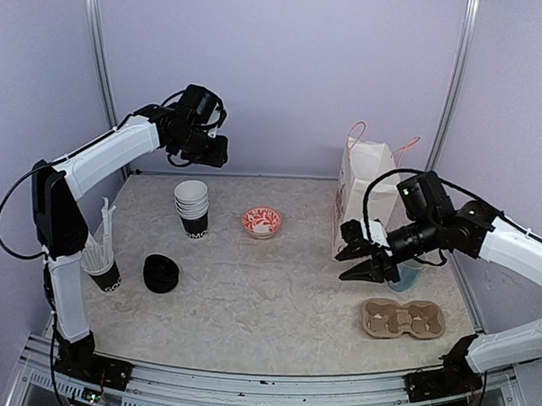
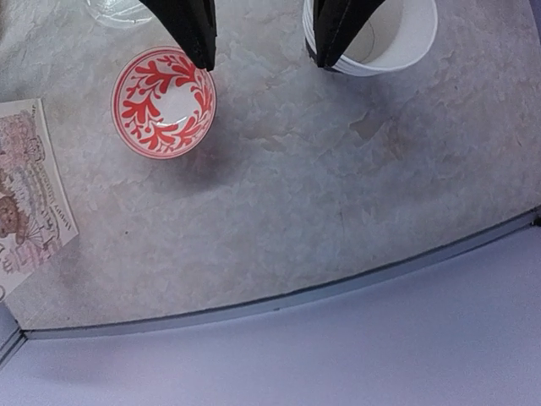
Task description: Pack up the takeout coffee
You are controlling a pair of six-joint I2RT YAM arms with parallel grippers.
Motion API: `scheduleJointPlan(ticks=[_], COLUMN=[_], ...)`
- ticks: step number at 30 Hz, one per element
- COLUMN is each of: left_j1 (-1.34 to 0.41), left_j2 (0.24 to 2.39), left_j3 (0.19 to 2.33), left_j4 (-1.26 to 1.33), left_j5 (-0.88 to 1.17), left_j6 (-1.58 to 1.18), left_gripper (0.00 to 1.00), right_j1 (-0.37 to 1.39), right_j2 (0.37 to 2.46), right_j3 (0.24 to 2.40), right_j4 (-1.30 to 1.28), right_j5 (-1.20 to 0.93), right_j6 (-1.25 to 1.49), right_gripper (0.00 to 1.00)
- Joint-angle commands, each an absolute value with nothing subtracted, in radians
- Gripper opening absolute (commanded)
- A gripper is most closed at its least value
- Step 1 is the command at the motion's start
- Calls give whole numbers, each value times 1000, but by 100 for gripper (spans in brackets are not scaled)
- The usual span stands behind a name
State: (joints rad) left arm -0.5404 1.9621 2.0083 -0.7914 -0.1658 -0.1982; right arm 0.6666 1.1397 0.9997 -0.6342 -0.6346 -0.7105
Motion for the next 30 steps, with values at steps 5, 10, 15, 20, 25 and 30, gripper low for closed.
scheduleJointPlan(ticks=[5, 10, 15, 20, 25, 30], left_j1=[-563, -569, -569, -568, -557, -549], left_j2=[2030, 1986, 1991, 2034, 2091, 2114], left_j3=[2071, 2006, 2005, 2039, 2101, 2105], left_j4=[-1109, -1160, -1152, -1142, -1161, -1158], left_j5=[-225, -250, -271, -291, -291, -270], left_j6=[-315, -329, -317, -293, -280, -277], left_gripper=[38, 36, 36, 35, 25, 19], right_j1=[755, 796, 812, 819, 819, 819], right_j2=[1275, 1335, 1342, 1355, 1348, 1353], right_j3=[868, 837, 825, 823, 813, 810], right_j4=[-417, -354, -342, -341, -335, -330], right_j5=[-603, -528, -525, -505, -477, -469], right_j6=[-770, -756, -752, -753, -756, -757], right_gripper=[36, 33, 33, 33, 32, 31])
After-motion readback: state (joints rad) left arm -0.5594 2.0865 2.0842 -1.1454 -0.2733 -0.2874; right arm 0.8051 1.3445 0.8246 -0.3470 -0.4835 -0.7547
